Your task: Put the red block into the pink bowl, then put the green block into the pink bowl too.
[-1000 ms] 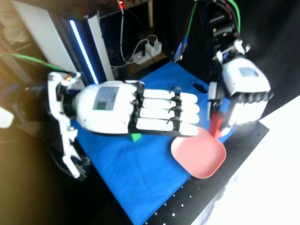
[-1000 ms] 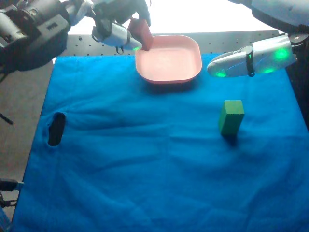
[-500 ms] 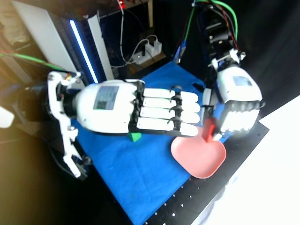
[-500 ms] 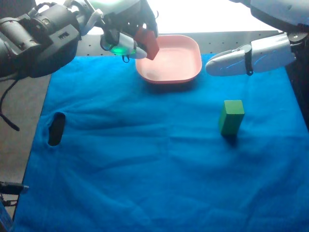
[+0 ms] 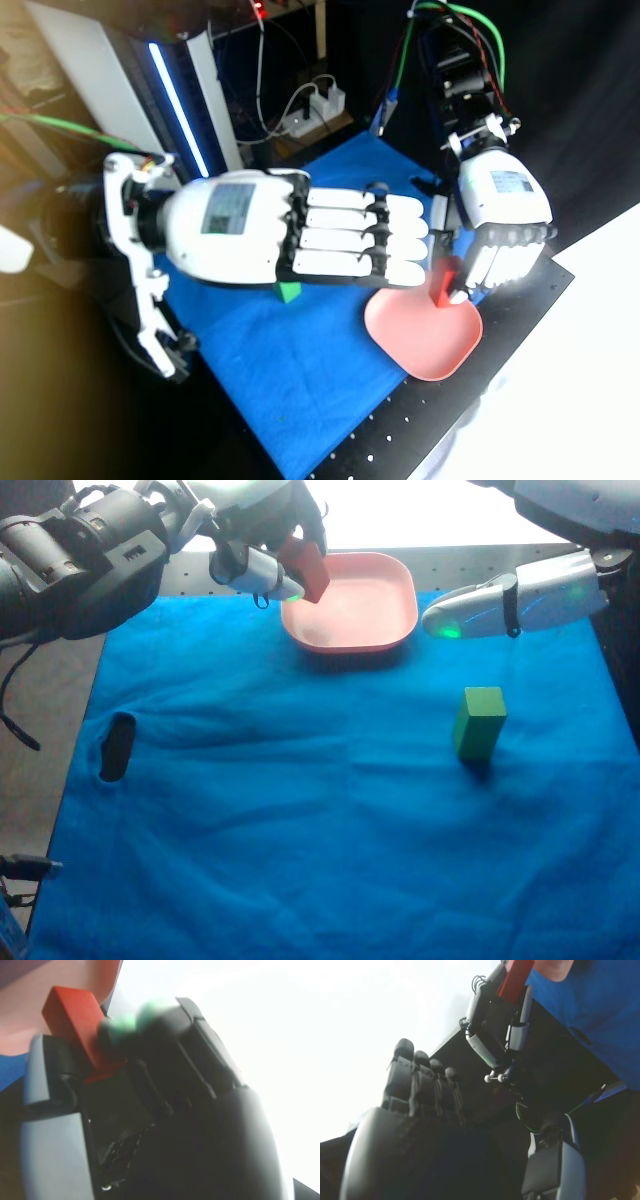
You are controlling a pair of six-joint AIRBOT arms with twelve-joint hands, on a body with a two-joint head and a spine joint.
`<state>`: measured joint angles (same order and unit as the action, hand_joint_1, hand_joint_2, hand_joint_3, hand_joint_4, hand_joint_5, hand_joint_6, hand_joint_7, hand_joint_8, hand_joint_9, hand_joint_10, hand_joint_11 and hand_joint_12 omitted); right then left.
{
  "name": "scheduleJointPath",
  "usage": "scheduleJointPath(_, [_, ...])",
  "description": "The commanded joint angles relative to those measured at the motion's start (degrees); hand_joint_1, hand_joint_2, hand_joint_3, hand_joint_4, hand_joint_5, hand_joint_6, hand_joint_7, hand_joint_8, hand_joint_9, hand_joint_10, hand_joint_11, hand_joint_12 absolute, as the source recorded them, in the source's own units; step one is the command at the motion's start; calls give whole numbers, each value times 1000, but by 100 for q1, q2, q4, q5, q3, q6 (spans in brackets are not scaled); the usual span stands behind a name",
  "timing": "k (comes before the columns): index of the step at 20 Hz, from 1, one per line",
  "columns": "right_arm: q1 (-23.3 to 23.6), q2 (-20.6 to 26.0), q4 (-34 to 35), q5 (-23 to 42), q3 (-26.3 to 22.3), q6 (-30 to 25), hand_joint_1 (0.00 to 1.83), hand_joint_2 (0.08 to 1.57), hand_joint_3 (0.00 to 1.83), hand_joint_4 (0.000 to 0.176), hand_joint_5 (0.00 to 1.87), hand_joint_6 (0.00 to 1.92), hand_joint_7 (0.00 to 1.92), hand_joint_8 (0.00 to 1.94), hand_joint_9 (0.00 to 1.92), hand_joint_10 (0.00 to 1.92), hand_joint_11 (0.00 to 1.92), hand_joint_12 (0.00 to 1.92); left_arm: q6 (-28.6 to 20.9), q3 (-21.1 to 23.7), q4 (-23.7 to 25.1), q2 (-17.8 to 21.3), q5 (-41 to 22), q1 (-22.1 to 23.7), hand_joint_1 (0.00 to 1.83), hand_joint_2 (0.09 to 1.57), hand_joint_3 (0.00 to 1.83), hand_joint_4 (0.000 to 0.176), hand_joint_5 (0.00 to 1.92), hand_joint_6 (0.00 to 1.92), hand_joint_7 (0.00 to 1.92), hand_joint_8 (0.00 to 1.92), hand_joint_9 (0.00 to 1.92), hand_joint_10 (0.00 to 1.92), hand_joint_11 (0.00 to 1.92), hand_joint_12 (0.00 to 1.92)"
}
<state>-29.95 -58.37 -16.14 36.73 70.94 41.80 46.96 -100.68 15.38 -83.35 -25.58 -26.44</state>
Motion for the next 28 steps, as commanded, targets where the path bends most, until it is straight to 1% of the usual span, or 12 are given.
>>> scheduleJointPath(1, [107,-2,147,672,10,-43,175,848,1,0,0,0,0,0,9,3,0,229,-5,-31,-104,-3,-593,21,1146,1097,0,0,1000,934,1018,129,1034,276,793,923])
scheduleJointPath(2, [107,-2,147,672,10,-45,196,829,0,0,0,0,0,0,5,1,0,205,-5,-31,-104,0,-588,21,1157,1034,0,0,877,396,1024,37,1050,119,772,823])
scheduleJointPath(3, [107,-2,147,672,10,-46,198,823,0,0,0,0,8,3,13,4,0,202,-5,-31,-104,0,-582,21,1172,1019,0,0,874,144,1000,8,1022,42,710,778])
scheduleJointPath(4, [107,-3,146,672,10,-47,197,820,0,0,0,0,3,1,4,0,0,204,-5,-31,-104,1,-580,21,1167,1017,0,0,844,44,936,1,956,8,625,733])
scheduleJointPath(8, [107,-12,137,671,10,-52,189,822,0,0,0,0,3,1,27,9,7,239,-5,-29,-100,17,-573,21,1052,1007,0,0,805,0,849,0,837,1,528,615])
scheduleJointPath(15, [105,-16,52,668,8,-247,190,829,3,0,0,0,9,2,15,1,0,253,-6,140,-107,246,-572,23,1058,976,0,0,792,10,787,0,799,3,532,544])
scheduleJointPath(18, [105,-16,48,665,-42,-283,206,825,1,0,0,0,36,7,14,0,0,204,-6,228,-212,419,-574,-26,1141,941,0,0,854,2,815,0,829,1,486,718])
scheduleJointPath(19, [104,-3,48,665,-83,-283,220,801,0,0,0,0,46,6,11,0,0,232,-7,256,-253,470,-573,-49,1169,949,0,0,861,2,830,2,806,5,363,944])
scheduleJointPath(23, [-90,253,49,658,-277,-283,242,772,0,0,33,3,127,7,94,13,0,327,-7,400,-457,729,-635,-170,1098,962,1,0,875,2,891,7,849,13,337,1181])
scheduleJointPath(25, [-207,320,57,656,-349,-283,254,769,0,0,44,5,146,11,116,17,0,329,-6,460,-556,840,-698,-222,1064,965,2,0,862,0,892,5,855,15,345,1200])
scheduleJointPath(27, [-321,350,87,653,-377,-283,292,766,0,0,65,1,197,4,213,16,0,425,35,577,-617,985,-761,-234,1048,963,0,0,863,1,914,12,888,28,412,1219])
scheduleJointPath(28, [-418,368,138,650,-394,-283,309,795,0,0,77,0,225,0,255,4,0,506,201,683,-687,1077,-773,-230,1025,958,0,0,852,0,898,4,863,14,358,1170])
